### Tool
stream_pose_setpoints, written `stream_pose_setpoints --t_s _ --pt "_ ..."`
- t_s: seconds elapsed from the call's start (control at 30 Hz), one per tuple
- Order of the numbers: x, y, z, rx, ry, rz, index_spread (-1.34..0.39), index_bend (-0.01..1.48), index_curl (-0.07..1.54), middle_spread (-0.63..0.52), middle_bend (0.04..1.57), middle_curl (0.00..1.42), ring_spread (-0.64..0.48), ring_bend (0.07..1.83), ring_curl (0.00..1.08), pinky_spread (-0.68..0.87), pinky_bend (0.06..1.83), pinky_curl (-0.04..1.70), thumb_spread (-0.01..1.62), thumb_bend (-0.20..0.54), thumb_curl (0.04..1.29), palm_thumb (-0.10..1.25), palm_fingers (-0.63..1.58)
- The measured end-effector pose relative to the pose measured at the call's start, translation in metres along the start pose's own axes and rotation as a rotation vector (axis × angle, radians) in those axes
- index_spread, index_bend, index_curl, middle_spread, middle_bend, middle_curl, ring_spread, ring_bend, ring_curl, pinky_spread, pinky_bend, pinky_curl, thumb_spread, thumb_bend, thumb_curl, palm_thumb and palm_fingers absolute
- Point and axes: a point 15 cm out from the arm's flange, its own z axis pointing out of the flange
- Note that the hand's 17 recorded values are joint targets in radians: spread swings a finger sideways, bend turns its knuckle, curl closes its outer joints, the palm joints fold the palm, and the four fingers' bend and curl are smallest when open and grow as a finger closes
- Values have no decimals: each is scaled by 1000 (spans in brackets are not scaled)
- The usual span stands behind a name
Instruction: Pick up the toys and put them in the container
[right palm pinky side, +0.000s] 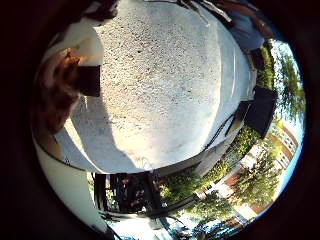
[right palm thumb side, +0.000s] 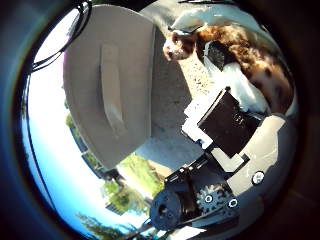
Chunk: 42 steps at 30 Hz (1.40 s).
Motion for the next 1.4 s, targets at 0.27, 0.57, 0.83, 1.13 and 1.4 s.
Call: stream_pose_setpoints --t_s 0.27,0.57,0.83,1.13,1.4 --pt "-65 72 -84 -87 -40 -128 -933 618 -29 -200 1167 1034 -72 1489 736 155 1483 845 1179 -11 661 982 936" --pt "-153 125 -135 -89 18 -290 -1071 635 -25 -211 1159 1084 -74 1514 738 144 1498 871 1206 -11 697 977 910" --pt "-221 127 -119 -51 74 -353 -1155 635 -26 -218 1154 1111 -74 1518 735 138 1499 883 1204 -13 718 972 913" --pt "-290 58 -105 234 88 -377 -1231 627 -24 -223 1137 1129 -74 1516 731 135 1489 889 1201 -19 707 927 917" --pt "-294 0 -75 359 87 -349 -1182 715 0 -220 1057 1121 -55 1472 712 145 1424 903 1197 -22 657 913 903"
